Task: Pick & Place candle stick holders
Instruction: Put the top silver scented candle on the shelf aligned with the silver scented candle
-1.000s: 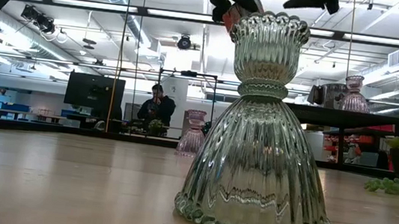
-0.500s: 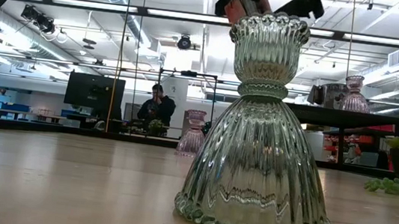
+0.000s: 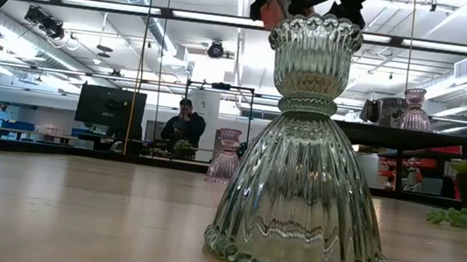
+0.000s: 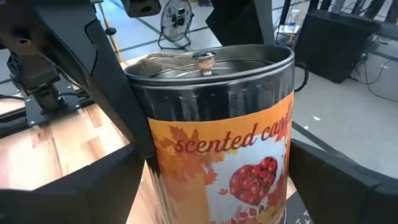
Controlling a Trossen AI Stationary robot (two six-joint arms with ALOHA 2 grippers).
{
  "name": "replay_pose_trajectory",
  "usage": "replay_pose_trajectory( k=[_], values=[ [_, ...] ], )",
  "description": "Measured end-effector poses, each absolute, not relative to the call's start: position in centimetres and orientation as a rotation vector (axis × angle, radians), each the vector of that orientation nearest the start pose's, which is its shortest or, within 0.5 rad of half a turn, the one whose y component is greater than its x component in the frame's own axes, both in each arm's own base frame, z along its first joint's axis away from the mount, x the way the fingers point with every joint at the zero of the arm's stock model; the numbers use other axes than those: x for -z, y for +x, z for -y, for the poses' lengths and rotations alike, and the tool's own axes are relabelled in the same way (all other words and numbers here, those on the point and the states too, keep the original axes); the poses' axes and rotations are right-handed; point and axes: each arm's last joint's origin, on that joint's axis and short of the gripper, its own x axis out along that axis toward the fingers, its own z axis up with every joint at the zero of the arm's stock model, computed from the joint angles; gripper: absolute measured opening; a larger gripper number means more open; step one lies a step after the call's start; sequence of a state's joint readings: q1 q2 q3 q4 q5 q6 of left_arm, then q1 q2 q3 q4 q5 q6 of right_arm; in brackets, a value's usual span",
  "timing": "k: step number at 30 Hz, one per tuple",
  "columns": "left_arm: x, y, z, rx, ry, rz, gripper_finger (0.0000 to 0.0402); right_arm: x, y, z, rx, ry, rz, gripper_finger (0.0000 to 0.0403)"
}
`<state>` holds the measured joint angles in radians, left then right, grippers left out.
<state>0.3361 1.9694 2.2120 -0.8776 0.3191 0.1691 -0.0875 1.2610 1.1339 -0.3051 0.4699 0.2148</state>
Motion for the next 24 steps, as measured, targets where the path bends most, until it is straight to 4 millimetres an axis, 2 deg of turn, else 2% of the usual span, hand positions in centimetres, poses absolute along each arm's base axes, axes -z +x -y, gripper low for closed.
replay_pose_trajectory(
  k=[10, 24],
  values=[
    [-40.9, 40.1, -13.1, 0.032, -0.04, -0.589, 0.0355, -34.6, 27.5, 3.7, 0.583, 0.086, -0.358, 0.0378],
    [-40.8, 40.0, -13.1, 0.021, -0.038, -0.603, 0.0355, -33.3, 29.2, 4.8, 0.64, 0.128, -0.341, 0.0369]
  ],
)
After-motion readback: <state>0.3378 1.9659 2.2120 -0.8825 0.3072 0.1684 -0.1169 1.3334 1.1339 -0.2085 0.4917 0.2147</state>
